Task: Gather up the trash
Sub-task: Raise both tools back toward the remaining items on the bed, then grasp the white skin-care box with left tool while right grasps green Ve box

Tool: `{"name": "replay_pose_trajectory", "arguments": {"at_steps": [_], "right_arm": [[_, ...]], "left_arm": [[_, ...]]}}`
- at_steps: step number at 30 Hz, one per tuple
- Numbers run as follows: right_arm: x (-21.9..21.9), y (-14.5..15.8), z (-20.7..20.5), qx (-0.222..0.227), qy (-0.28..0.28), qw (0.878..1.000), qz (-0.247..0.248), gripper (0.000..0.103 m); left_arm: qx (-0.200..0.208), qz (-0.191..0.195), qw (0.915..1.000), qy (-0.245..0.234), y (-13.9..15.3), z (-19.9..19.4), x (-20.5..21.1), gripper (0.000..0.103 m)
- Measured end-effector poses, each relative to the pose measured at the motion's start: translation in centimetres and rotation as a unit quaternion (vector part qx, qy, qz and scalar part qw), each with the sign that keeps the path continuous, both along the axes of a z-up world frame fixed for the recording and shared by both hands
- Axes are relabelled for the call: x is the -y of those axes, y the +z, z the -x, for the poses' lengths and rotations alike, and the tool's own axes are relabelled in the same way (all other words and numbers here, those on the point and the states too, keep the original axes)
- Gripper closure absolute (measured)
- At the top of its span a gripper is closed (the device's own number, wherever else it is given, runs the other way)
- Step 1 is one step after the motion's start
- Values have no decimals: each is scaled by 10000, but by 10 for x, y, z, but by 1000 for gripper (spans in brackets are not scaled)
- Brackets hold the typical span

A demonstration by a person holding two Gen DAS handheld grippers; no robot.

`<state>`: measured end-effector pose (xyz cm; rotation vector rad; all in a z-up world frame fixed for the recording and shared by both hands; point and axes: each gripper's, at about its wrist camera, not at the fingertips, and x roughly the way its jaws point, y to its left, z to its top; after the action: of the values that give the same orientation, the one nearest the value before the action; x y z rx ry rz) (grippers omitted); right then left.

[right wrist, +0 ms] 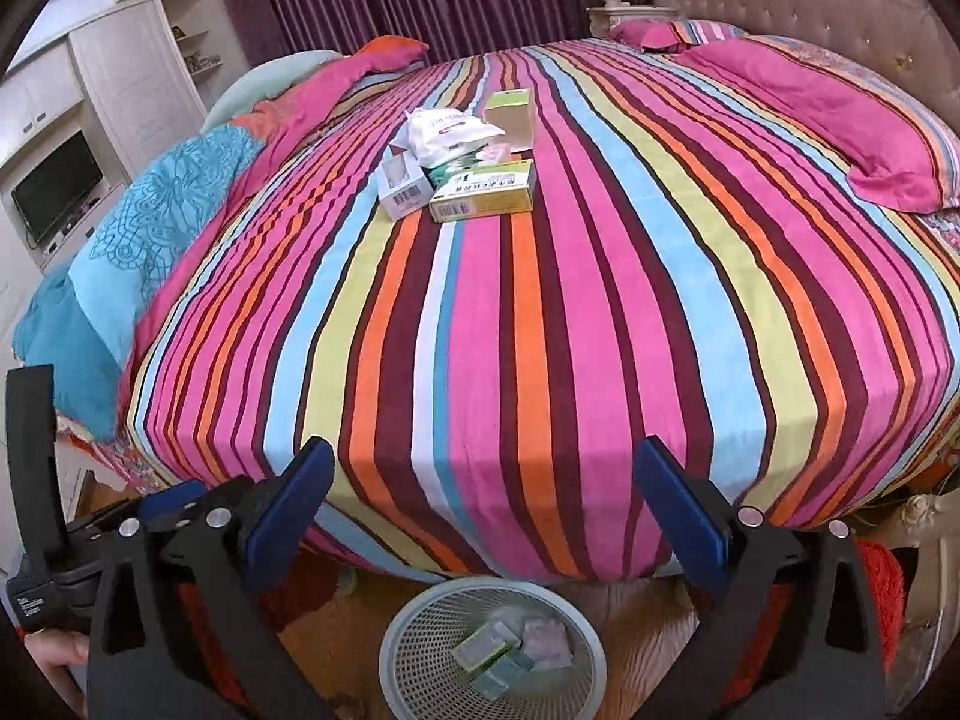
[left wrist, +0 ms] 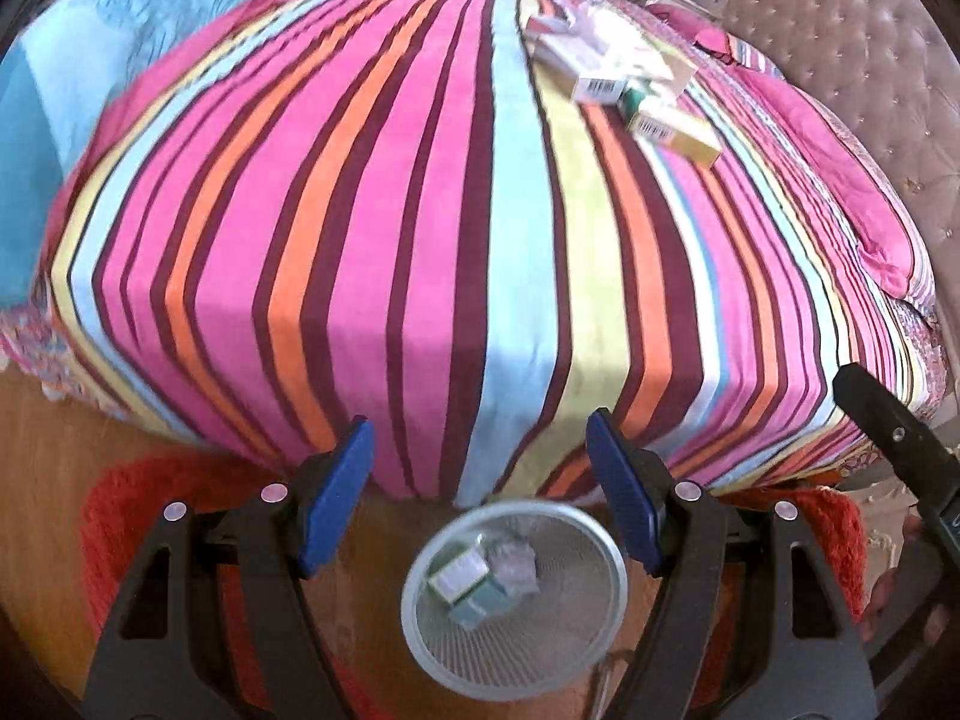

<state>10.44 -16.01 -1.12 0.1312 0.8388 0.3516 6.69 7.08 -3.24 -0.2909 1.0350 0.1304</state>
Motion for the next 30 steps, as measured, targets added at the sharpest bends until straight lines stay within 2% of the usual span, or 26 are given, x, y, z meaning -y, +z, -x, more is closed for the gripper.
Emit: {"name": "replay_pose_trajectory", "arguments": {"at_steps": [13,19,20,21,24,30], "right_arm": [[-5,1,-33,117,-158,9996,202,8],[-13,-3,-51,178,-154,9993,300,8],[-14,-3,-53,197,-156,9992,318,8],[-16,-3,-55,242,-170,9990,339,8],[-21,2,-61,464,-196,9982,319,8],[-32,2,-77,465,-154,9980,388,8]], "left_arm": [[421,54,9991,6,22,-49,-6,32],[487,151,9987,55,26,-74,-13,31],[512,171,9985,67,27,-78,-13,28],[534,187,9984,68,28,-83,-14,19],[643,273,9976,31,31,-94,-15,19],[634,315,9975,72,32,-118,-15,19]]}}
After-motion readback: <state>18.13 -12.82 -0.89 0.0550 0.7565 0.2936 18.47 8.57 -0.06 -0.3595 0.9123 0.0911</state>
